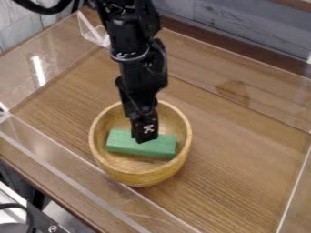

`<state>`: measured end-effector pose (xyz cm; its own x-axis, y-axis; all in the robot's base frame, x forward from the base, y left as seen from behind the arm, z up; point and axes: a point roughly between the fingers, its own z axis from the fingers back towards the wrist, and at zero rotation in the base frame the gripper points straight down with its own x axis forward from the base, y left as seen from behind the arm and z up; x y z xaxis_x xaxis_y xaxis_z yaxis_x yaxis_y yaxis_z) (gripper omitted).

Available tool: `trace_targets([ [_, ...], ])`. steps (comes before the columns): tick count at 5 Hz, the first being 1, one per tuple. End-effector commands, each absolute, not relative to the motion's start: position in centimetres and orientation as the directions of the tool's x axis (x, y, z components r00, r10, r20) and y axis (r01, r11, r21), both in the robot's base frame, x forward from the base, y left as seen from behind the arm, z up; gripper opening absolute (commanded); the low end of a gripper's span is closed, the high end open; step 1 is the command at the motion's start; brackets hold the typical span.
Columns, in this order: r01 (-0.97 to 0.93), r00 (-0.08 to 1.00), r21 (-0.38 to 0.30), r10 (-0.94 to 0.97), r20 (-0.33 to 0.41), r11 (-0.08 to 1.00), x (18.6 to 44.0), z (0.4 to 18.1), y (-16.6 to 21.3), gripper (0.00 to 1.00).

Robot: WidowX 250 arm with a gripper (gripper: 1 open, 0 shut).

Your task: Remove the green block from inside the brown bowl and put it on the table

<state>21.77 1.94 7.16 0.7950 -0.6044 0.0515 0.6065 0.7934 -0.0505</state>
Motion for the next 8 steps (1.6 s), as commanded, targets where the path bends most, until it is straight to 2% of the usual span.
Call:
trace_targets([
  [1,0.612,0.788,-0.013,-0.609,0.088,0.791,22.9,7.2,2.1,1.0],
  [4,0.631,0.773,-0.011,-0.628,0.089,0.776,22.8,4.4,1.8,1.0],
  [5,0.627,0.776,-0.012,-0.624,0.09,0.779,22.8,3.8,1.7,0.0],
  [8,0.598,0.8,-0.027,-0.594,0.084,0.801,22.9,4.3,1.4,0.0],
])
